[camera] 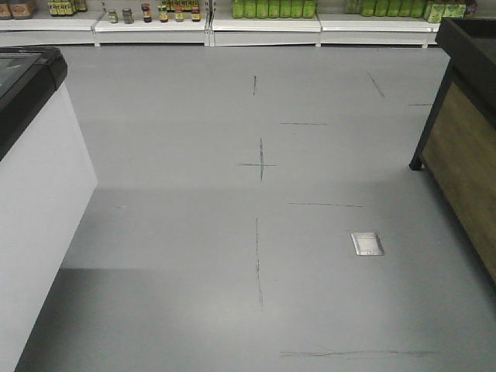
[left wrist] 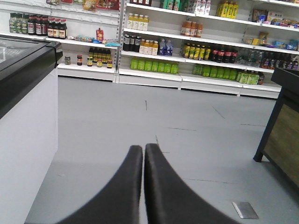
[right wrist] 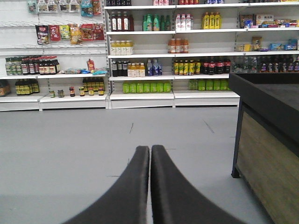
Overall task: Pick three apples into basket with both arms
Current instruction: 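Drive the base forward along the aisle toward the produce table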
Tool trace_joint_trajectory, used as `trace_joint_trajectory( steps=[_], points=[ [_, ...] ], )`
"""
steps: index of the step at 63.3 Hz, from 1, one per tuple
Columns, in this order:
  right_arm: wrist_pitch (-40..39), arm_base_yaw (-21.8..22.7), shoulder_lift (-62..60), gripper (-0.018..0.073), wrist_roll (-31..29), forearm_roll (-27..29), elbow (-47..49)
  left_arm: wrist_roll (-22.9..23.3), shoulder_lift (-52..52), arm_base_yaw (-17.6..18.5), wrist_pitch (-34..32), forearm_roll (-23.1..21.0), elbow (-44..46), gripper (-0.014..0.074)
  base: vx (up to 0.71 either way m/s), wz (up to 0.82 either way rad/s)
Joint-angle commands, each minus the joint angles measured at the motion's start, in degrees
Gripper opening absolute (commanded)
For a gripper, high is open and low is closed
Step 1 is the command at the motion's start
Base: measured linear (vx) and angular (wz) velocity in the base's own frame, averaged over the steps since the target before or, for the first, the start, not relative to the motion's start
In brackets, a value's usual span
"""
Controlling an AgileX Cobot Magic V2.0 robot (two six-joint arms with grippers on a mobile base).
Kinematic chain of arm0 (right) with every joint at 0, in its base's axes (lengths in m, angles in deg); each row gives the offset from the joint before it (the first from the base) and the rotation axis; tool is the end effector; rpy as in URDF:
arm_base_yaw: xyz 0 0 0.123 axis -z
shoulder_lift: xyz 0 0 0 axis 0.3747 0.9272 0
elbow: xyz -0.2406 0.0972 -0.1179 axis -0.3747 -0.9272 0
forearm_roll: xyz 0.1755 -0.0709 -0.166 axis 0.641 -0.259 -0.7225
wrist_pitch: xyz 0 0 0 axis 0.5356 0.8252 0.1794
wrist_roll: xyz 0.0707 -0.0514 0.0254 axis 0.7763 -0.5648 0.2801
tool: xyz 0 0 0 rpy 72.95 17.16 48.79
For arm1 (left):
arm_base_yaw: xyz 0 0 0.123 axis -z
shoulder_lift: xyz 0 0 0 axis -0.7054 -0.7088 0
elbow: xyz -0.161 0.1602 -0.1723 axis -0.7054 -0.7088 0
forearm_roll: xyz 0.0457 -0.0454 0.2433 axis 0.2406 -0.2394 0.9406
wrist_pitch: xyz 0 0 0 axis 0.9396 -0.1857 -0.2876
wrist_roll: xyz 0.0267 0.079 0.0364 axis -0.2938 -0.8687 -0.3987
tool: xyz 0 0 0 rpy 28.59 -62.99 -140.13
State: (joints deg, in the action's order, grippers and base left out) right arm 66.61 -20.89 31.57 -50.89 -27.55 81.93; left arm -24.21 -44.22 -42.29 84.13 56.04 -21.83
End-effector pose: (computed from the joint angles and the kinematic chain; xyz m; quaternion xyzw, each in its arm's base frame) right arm 0.0567 -0.0021 0.2003 -0.0020 0.6987 -0.0235 0.7150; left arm 0.0563 -0.0030 0.1917 -0.0434 0.7287 -0.0743 0.6794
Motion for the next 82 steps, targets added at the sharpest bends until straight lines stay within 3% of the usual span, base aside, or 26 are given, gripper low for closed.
trace_joint_trajectory(
  steps=[1,35,82],
  points=[
    [-4.01,0.38,-0.68,-0.0005,-0.47,-0.51,-0.77,0.16,0.73,0.29,-3.96,-0.38,1.45,-0.0006,0.13,0.09],
    [-4.01,0.38,-0.68,-0.0005,-0.47,-0.51,-0.77,0.16,0.73,0.29,-3.96,-0.38,1.45,-0.0006,0.18,0.06],
    [-4.01,0.38,-0.68,-0.0005,-0.47,-0.51,-0.77,0.16,0.73,0.29,-3.96,-0.38,1.45,-0.0006,0.2,-0.15]
  ],
)
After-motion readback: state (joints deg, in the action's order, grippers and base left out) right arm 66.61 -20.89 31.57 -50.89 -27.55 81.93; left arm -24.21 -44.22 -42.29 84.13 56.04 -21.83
